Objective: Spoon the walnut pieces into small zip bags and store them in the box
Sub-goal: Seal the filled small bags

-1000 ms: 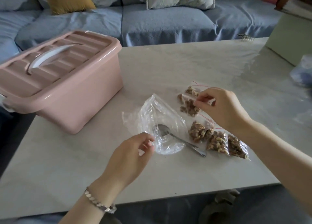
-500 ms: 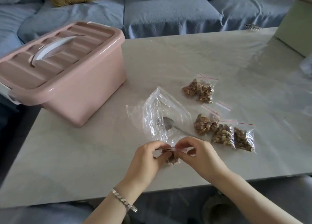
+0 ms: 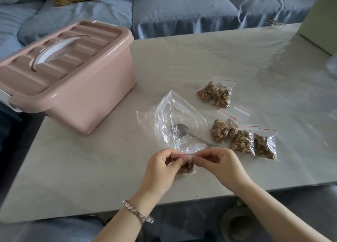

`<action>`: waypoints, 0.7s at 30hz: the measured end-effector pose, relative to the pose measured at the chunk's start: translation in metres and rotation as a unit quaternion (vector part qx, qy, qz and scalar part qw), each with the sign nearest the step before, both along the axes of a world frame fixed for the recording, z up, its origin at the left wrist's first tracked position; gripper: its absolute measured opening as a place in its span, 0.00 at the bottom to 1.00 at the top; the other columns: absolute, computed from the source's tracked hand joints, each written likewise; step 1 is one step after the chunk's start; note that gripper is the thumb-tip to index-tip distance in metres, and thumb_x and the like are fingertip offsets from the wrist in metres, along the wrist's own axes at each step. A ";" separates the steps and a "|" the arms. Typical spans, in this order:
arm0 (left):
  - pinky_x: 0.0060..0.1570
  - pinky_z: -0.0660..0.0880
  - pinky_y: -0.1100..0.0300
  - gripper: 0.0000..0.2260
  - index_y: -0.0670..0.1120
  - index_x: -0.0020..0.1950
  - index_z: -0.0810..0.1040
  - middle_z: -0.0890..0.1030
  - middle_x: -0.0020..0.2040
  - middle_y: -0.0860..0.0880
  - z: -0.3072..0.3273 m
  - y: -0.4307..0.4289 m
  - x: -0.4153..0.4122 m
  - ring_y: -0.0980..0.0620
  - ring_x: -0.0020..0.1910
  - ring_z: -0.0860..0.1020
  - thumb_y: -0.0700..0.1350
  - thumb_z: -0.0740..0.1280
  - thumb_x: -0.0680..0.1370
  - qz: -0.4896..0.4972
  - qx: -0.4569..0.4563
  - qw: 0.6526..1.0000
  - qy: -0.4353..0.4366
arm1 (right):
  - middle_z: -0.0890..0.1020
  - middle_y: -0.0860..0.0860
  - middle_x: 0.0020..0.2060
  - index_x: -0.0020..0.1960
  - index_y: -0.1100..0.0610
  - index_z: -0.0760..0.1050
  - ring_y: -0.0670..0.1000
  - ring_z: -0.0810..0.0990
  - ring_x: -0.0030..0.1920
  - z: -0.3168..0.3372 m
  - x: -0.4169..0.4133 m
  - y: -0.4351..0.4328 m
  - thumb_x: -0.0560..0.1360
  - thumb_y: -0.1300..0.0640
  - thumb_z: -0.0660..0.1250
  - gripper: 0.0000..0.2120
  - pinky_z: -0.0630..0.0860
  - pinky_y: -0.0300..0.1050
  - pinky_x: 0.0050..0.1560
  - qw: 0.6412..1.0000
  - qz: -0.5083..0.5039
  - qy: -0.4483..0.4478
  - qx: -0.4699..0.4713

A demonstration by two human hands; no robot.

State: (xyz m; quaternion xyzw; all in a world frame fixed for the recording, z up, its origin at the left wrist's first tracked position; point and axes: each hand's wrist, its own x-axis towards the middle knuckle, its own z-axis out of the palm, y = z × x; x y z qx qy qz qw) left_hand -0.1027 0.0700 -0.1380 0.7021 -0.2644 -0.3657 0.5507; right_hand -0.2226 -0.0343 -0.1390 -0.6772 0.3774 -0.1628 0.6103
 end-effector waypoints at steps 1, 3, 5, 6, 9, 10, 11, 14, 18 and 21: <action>0.36 0.78 0.64 0.10 0.49 0.36 0.81 0.84 0.33 0.52 -0.001 0.000 0.000 0.55 0.35 0.82 0.35 0.70 0.72 0.000 0.000 1.000 -0.001 | 0.85 0.47 0.33 0.35 0.50 0.82 0.44 0.81 0.34 0.000 0.000 0.000 0.66 0.62 0.74 0.08 0.77 0.39 0.43 1.000 -0.004 0.000 0.001; 0.36 0.79 0.63 0.09 0.48 0.37 0.81 0.84 0.34 0.50 -0.001 -0.001 0.001 0.54 0.35 0.82 0.35 0.70 0.72 0.001 0.001 1.000 0.000 | 0.84 0.47 0.32 0.34 0.49 0.81 0.44 0.80 0.34 -0.001 0.000 0.000 0.66 0.64 0.74 0.10 0.77 0.41 0.44 1.000 -0.011 -0.001 0.000; 0.36 0.79 0.63 0.08 0.46 0.38 0.81 0.84 0.34 0.49 -0.001 -0.001 0.001 0.53 0.35 0.83 0.34 0.69 0.72 0.001 0.001 1.000 0.008 | 0.84 0.46 0.31 0.32 0.50 0.81 0.44 0.80 0.34 -0.002 0.001 0.000 0.66 0.65 0.74 0.11 0.77 0.41 0.44 1.000 -0.016 0.000 -0.004; 0.35 0.79 0.64 0.08 0.45 0.38 0.81 0.84 0.34 0.49 0.000 -0.001 0.001 0.53 0.35 0.83 0.33 0.69 0.72 -0.003 0.000 1.000 0.013 | 0.84 0.46 0.30 0.32 0.50 0.81 0.43 0.80 0.33 -0.002 0.001 0.000 0.66 0.66 0.74 0.11 0.77 0.40 0.44 1.000 -0.016 0.002 -0.011; 0.37 0.79 0.62 0.07 0.44 0.38 0.82 0.84 0.35 0.50 -0.002 0.002 0.003 0.52 0.36 0.83 0.33 0.69 0.72 -0.011 0.001 1.000 0.009 | 0.83 0.43 0.30 0.32 0.51 0.81 0.41 0.80 0.34 -0.002 0.001 0.000 0.65 0.65 0.74 0.11 0.76 0.34 0.41 0.999 -0.014 0.004 -0.049; 0.39 0.80 0.60 0.06 0.45 0.39 0.82 0.85 0.36 0.49 -0.003 0.003 0.005 0.51 0.37 0.83 0.34 0.70 0.72 -0.015 0.004 1.000 -0.008 | 0.83 0.42 0.30 0.32 0.50 0.80 0.39 0.80 0.33 -0.002 0.001 0.001 0.65 0.65 0.74 0.11 0.75 0.32 0.40 0.998 -0.010 0.003 -0.067; 0.42 0.80 0.57 0.05 0.45 0.39 0.83 0.85 0.37 0.49 -0.003 0.003 0.007 0.50 0.38 0.83 0.36 0.71 0.71 -0.024 0.008 0.999 -0.036 | 0.83 0.42 0.30 0.32 0.50 0.80 0.39 0.80 0.34 -0.002 0.002 0.001 0.66 0.65 0.74 0.11 0.74 0.30 0.39 0.996 -0.004 0.004 -0.085; 0.39 0.78 0.61 0.06 0.49 0.38 0.83 0.84 0.34 0.51 0.003 0.003 0.009 0.53 0.34 0.82 0.39 0.72 0.71 -0.072 0.011 0.994 -0.077 | 0.82 0.43 0.32 0.34 0.54 0.82 0.39 0.80 0.35 -0.001 0.003 0.004 0.66 0.66 0.74 0.08 0.72 0.26 0.38 0.992 0.022 -0.003 -0.128; 0.37 0.74 0.70 0.13 0.56 0.36 0.80 0.82 0.31 0.56 0.013 0.000 0.009 0.61 0.31 0.80 0.38 0.70 0.73 -0.112 0.032 0.984 -0.131 | 0.81 0.42 0.33 0.35 0.56 0.82 0.40 0.80 0.35 -0.005 0.006 0.005 0.65 0.66 0.75 0.06 0.73 0.27 0.38 0.988 0.024 -0.008 -0.153; 0.40 0.73 0.73 0.11 0.54 0.37 0.80 0.81 0.33 0.58 0.013 0.000 0.011 0.65 0.35 0.80 0.38 0.70 0.74 -0.132 0.049 0.974 -0.180 | 0.81 0.42 0.32 0.36 0.56 0.83 0.41 0.80 0.35 -0.007 0.006 0.006 0.65 0.66 0.75 0.06 0.73 0.28 0.37 0.986 0.030 -0.002 -0.165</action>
